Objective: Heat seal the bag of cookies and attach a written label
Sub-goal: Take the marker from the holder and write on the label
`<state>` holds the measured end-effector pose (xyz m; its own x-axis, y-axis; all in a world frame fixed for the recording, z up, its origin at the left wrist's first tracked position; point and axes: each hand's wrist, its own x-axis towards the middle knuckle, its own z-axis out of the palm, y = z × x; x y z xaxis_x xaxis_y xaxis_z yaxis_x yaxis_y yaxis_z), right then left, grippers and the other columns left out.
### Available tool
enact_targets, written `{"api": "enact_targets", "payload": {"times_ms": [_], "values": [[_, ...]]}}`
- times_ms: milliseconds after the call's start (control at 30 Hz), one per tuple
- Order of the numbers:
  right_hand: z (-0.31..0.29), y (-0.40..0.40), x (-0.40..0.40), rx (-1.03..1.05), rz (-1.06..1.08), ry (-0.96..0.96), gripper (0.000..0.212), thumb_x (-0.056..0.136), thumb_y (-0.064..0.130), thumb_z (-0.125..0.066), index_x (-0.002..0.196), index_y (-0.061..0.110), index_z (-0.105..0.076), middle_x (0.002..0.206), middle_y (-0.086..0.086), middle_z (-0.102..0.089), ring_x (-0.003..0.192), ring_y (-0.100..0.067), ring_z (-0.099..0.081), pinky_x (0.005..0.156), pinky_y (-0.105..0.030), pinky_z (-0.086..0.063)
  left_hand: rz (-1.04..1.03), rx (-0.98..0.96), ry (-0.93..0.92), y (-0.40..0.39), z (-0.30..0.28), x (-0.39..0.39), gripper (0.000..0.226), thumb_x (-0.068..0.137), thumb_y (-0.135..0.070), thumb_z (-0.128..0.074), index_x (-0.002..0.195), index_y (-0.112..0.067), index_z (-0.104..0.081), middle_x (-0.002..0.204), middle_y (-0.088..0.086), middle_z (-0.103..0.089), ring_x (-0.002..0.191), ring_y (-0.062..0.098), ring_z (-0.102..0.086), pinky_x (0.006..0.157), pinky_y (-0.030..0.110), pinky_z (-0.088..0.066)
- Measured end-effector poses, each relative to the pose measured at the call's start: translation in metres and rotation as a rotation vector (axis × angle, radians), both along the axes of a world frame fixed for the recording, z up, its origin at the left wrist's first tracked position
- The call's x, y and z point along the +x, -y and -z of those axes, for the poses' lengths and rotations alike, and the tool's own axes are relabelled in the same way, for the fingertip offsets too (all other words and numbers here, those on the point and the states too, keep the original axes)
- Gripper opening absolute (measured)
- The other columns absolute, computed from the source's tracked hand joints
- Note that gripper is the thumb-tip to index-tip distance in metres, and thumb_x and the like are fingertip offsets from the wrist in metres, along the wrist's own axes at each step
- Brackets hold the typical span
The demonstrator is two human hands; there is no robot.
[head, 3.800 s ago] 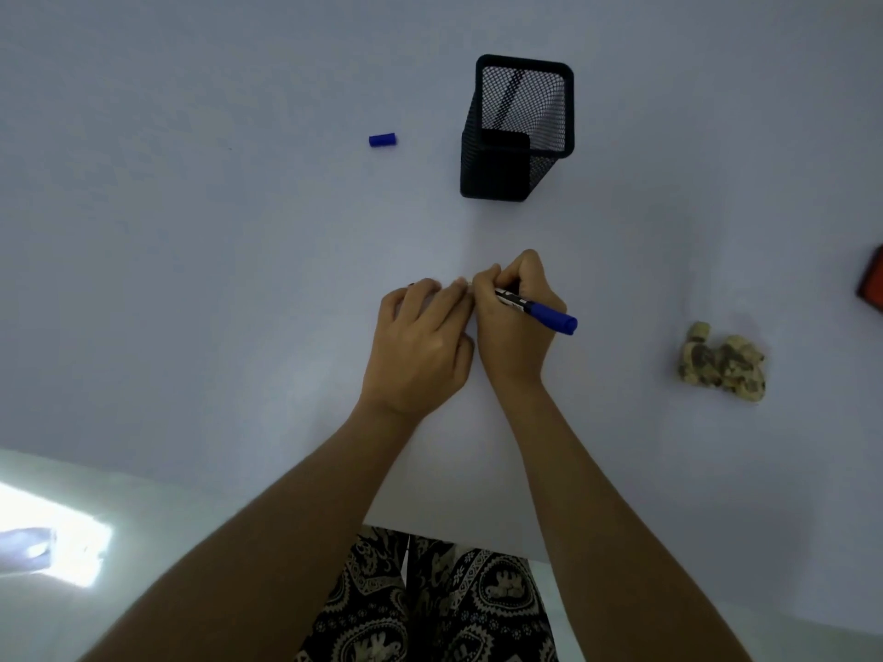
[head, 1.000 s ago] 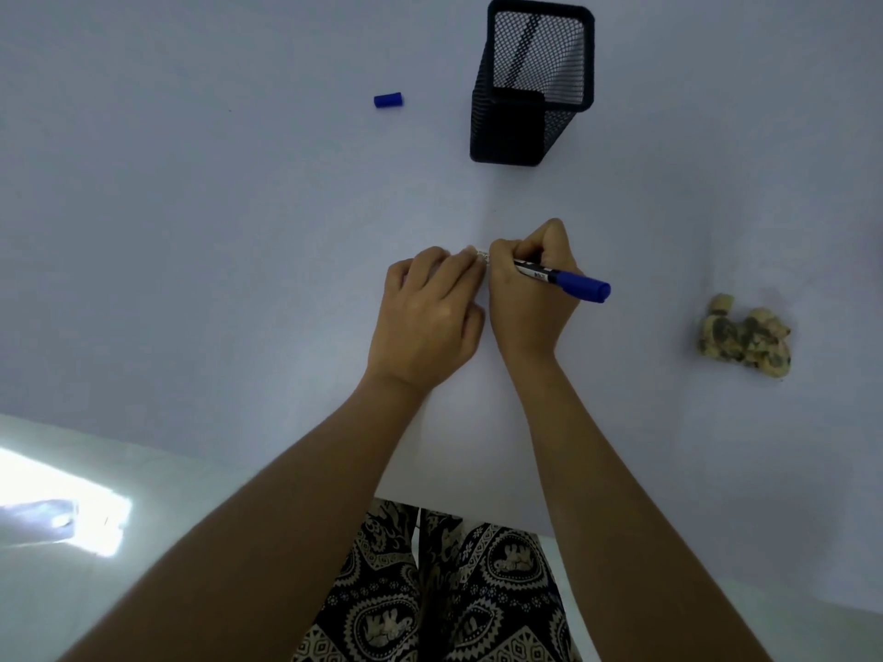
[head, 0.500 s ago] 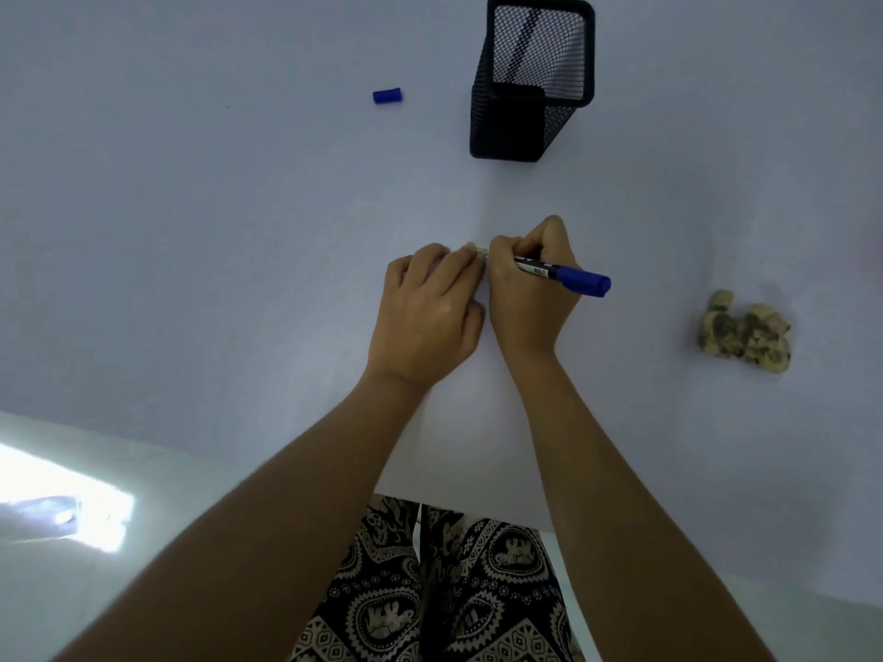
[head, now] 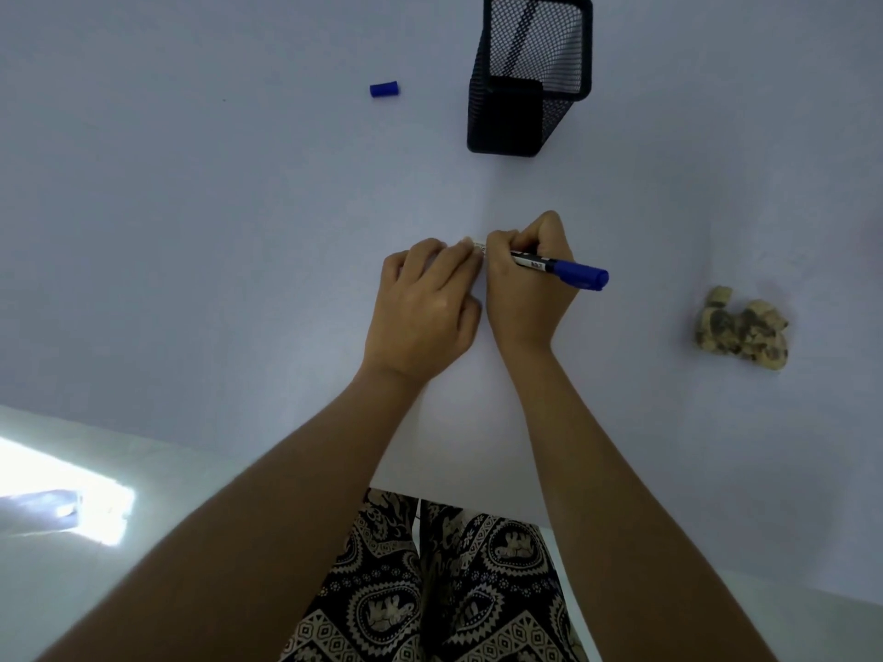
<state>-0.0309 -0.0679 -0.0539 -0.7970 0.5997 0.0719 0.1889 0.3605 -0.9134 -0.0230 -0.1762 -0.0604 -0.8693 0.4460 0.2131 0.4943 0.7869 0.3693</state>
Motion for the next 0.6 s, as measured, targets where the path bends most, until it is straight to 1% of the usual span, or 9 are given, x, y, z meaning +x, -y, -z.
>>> {"api": "enact_targets", "payload": {"times_ms": [133,300,433,467,567,600], "values": [[-0.0009,-0.0006,-0.0014,-0.017,0.018,-0.011,0.027,0.079,-0.007,-0.06,0.068,0.01,-0.042,0.051,0.013,-0.038,0.045,0.0,-0.047,0.046,-0.008,-0.037,-0.005,-0.003,-0.008,0.0002,0.0003,-0.0008,0.035,0.078,-0.014,-0.062,0.112,-0.006,-0.067,0.111,0.007,-0.069,0.104,0.026,-0.059,0.084,0.039,-0.043],[0.0006,-0.0003,-0.0004,-0.022,0.015,-0.023,0.033,0.079,-0.007,-0.059,0.066,0.015,-0.038,0.052,0.014,-0.038,0.046,0.0,-0.047,0.047,-0.008,-0.037,-0.005,-0.009,-0.001,0.0002,0.0005,-0.0002,0.036,0.078,-0.015,-0.062,0.112,-0.006,-0.066,0.112,0.007,-0.069,0.104,0.027,-0.059,0.084,0.039,-0.044],[0.0013,-0.0003,-0.001,-0.009,0.034,-0.017,0.045,0.079,-0.006,-0.059,0.063,0.027,-0.033,0.052,0.015,-0.038,0.045,-0.001,-0.046,0.046,-0.009,-0.036,-0.007,-0.005,-0.004,0.0003,0.001,0.0,0.035,0.078,-0.014,-0.062,0.112,-0.006,-0.066,0.112,0.007,-0.069,0.104,0.027,-0.06,0.084,0.04,-0.045],[0.0018,-0.0002,-0.0011,-0.008,0.039,-0.011,0.043,0.079,-0.005,-0.059,0.063,0.026,-0.033,0.052,0.014,-0.038,0.045,-0.002,-0.045,0.046,-0.01,-0.036,-0.007,-0.006,-0.006,0.0003,0.001,-0.0002,0.035,0.078,-0.014,-0.062,0.112,-0.006,-0.066,0.112,0.007,-0.069,0.104,0.027,-0.06,0.084,0.039,-0.045],[0.002,-0.0004,-0.0007,0.013,0.054,0.001,0.031,0.078,-0.005,-0.058,0.065,0.013,-0.037,0.052,0.013,-0.037,0.045,-0.003,-0.042,0.045,-0.01,-0.034,-0.006,-0.004,-0.015,0.0,0.0011,-0.0004,0.035,0.078,-0.015,-0.061,0.112,-0.006,-0.067,0.112,0.008,-0.069,0.103,0.027,-0.06,0.083,0.039,-0.045],[0.0025,-0.0004,-0.0008,0.022,0.059,-0.001,0.028,0.079,-0.005,-0.057,0.067,0.011,-0.038,0.051,0.013,-0.036,0.045,-0.004,-0.041,0.044,-0.011,-0.034,-0.006,-0.004,-0.018,-0.0001,0.0011,-0.0006,0.035,0.078,-0.015,-0.06,0.111,-0.006,-0.067,0.112,0.008,-0.069,0.103,0.027,-0.06,0.083,0.039,-0.045]]}}
